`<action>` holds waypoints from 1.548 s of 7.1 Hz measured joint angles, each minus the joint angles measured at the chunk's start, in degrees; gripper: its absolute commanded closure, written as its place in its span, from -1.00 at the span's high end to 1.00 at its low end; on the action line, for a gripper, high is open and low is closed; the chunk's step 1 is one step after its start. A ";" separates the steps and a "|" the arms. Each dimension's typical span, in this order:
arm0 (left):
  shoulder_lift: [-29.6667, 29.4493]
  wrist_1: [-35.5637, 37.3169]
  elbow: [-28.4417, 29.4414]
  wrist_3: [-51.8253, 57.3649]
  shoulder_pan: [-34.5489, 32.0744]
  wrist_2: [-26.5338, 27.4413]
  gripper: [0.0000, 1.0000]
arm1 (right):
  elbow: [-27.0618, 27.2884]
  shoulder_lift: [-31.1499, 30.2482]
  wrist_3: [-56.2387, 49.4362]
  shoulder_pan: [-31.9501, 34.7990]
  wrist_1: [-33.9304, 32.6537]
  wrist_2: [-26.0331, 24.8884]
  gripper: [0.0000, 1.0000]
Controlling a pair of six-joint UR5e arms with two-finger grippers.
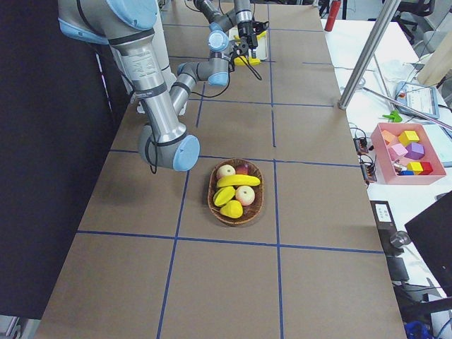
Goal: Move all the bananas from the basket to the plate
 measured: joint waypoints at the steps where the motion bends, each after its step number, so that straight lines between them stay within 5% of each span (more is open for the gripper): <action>1: -0.05 -0.10 0.01 0.04 0.26 -0.01 -0.99 | 0.02 -0.04 0.00 -0.03 0.00 0.00 -0.92; 2: 0.02 -0.17 0.00 0.31 0.37 -0.07 -1.00 | 0.04 -0.04 0.00 -0.04 0.00 0.00 -0.13; 3: 0.27 -0.19 -0.15 1.87 0.30 -0.22 -1.00 | 0.10 0.01 0.05 -0.03 0.00 0.01 0.99; 8: 1.28 0.43 -0.32 5.86 -1.22 -1.25 -1.00 | 1.42 0.22 5.57 0.30 -0.04 0.02 1.00; 11: 6.44 3.14 0.03 8.90 -9.20 -8.21 -1.00 | 2.90 -1.28 5.68 3.18 -4.59 1.90 1.00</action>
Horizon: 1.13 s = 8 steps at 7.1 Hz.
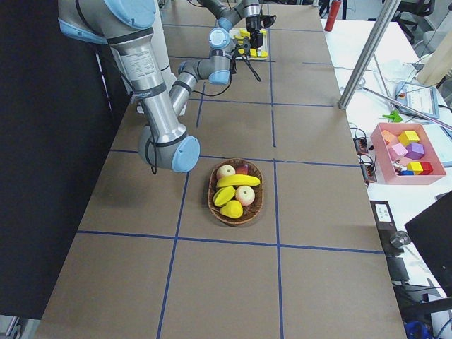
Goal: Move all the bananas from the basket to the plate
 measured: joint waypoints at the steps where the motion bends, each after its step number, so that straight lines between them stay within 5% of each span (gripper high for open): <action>1: 3.98 2.82 -0.33 4.60 -3.15 -1.52 -1.00 | 1.78 -1.04 -0.40 2.95 -6.04 2.52 1.00; 3: 14.43 7.50 -1.18 18.36 -5.81 0.95 -1.00 | 3.45 -3.67 -7.12 8.70 -17.51 6.49 1.00; 5: 25.23 8.85 -0.85 30.12 -5.80 6.98 -0.94 | 3.43 -8.54 -17.40 11.86 -22.12 7.15 1.00; 6: 28.21 8.98 -0.51 32.74 -5.70 9.54 0.75 | 3.02 -11.09 -22.05 13.71 -22.66 7.28 1.00; 7: 29.82 9.02 -0.17 34.07 -5.61 11.39 1.00 | 2.53 -13.22 -26.75 15.51 -22.84 7.32 1.00; 8: 30.55 9.02 0.04 34.62 -5.49 12.25 1.00 | 1.99 -14.49 -29.74 16.85 -22.89 7.35 1.00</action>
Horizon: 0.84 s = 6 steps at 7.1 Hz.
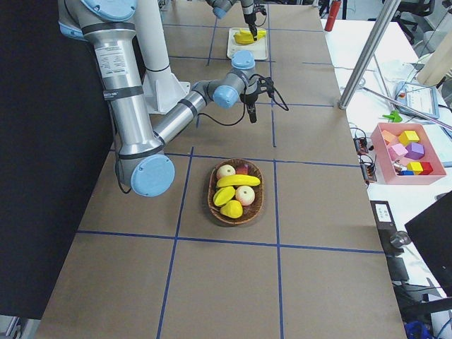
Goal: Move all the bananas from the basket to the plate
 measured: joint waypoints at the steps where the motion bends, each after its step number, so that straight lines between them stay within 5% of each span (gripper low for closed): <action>1: 0.13 -0.03 0.11 0.19 0.10 0.36 1.00 | -0.61 -0.54 -1.35 0.77 -0.02 0.06 1.00; 6: -2.92 1.21 -1.83 -0.16 0.20 -2.47 1.00 | -3.10 -10.56 -17.80 9.39 0.57 4.94 1.00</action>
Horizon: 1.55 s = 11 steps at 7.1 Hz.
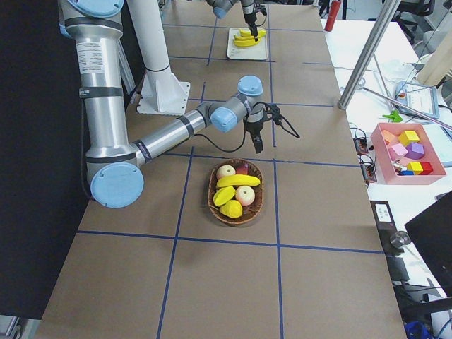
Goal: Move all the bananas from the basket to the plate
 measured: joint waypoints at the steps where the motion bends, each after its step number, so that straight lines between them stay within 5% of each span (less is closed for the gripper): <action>1: -1.95 1.70 -0.19 -0.21 0.09 -0.56 1.00 | -0.37 -2.78 -2.13 1.03 0.15 1.04 1.00; 8: -4.82 3.82 -0.35 -0.58 0.65 -0.77 1.00 | -5.88 -5.55 -3.21 0.50 -0.27 5.11 0.96; 9: -4.92 3.81 -0.41 -0.61 0.67 -0.77 1.00 | -5.90 -6.44 -3.27 -0.06 -0.02 5.45 0.25; 10: -4.99 3.79 -0.55 -0.61 0.67 -0.79 1.00 | -5.96 -7.09 -3.30 -0.53 0.14 5.55 -0.70; 11: -5.02 3.80 -0.71 -0.64 0.67 -0.83 1.00 | -6.03 -7.35 -3.36 -0.81 0.18 5.60 -0.98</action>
